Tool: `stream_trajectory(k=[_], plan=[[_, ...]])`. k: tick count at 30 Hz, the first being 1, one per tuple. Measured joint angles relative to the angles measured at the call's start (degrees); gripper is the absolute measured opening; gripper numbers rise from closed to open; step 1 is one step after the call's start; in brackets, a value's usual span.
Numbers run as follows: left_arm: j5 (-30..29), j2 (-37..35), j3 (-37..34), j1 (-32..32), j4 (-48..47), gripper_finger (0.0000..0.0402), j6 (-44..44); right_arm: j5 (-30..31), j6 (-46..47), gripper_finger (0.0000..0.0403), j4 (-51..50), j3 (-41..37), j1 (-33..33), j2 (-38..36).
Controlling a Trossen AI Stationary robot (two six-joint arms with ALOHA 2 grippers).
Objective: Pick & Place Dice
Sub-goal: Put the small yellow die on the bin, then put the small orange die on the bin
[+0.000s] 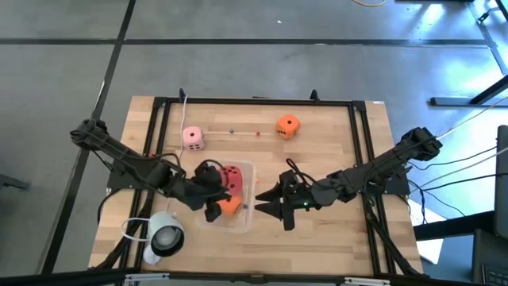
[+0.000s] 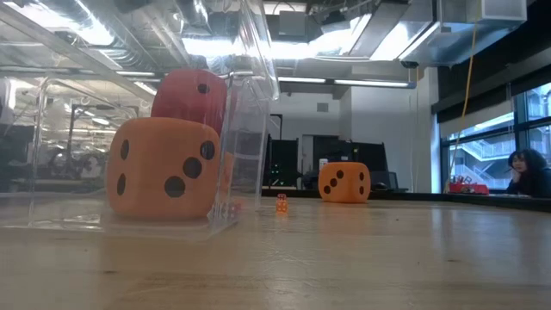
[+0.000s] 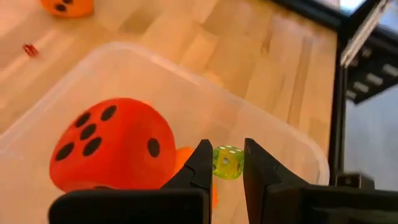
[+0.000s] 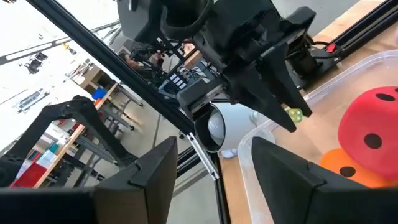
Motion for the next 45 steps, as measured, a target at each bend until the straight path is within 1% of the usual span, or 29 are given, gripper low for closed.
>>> stream_trajectory(k=[5, 11, 15, 19, 24, 26, 29, 34, 37, 41, 45], plan=[[5.3, 1.9, 0.0, 1.8, -1.2, 0.0026, 2.0, 0.0, 0.0, 0.0207, -3.1, 0.0, -0.1, 0.0], [14.1, 5.0, 0.0, 3.5, -5.3, 0.0026, 3.1, -0.1, 0.4, 0.0207, -12.8, 0.0, -0.6, 0.0], [18.2, 6.5, 0.0, 4.1, -5.8, 0.0026, 3.5, -0.1, -2.5, 0.0207, -19.1, 0.0, -1.9, 0.0], [19.1, 6.9, 0.0, 4.2, -4.7, 0.0026, 2.2, -0.2, -8.8, 0.0207, -22.3, 0.0, -3.8, 0.1], [19.3, 6.9, 0.0, 4.2, -4.8, 0.0026, -1.6, -0.2, -16.1, 0.0207, -23.3, 0.0, -6.9, 0.1], [19.2, 6.9, 0.0, 4.2, -4.7, 0.0026, -2.9, -0.2, -18.0, 0.0207, -24.4, 0.0, -8.2, 0.1], [19.2, 6.9, 0.0, 4.2, -4.7, 0.0033, -6.5, -0.2, -18.3, 0.0207, -27.8, 0.0, -9.9, 0.1], [19.6, 6.9, 0.0, 4.4, -4.8, 0.0059, -14.0, 0.0, -21.7, 0.0207, -33.8, 0.0, -10.9, 0.1], [19.4, 6.9, 0.0, 5.0, -4.8, 0.0077, -16.6, 0.0, -22.7, 0.0207, -35.6, 0.0, -10.9, 0.1], [19.3, 6.9, 0.0, 5.8, -5.8, 0.0101, -16.4, 0.6, -24.4, 0.0207, -36.3, -0.1, -10.9, 0.1], [19.8, 6.9, 0.0, 6.3, -6.3, 0.0131, -13.5, 5.7, -27.2, 0.0207, -36.3, 0.0, -10.9, 0.1]])
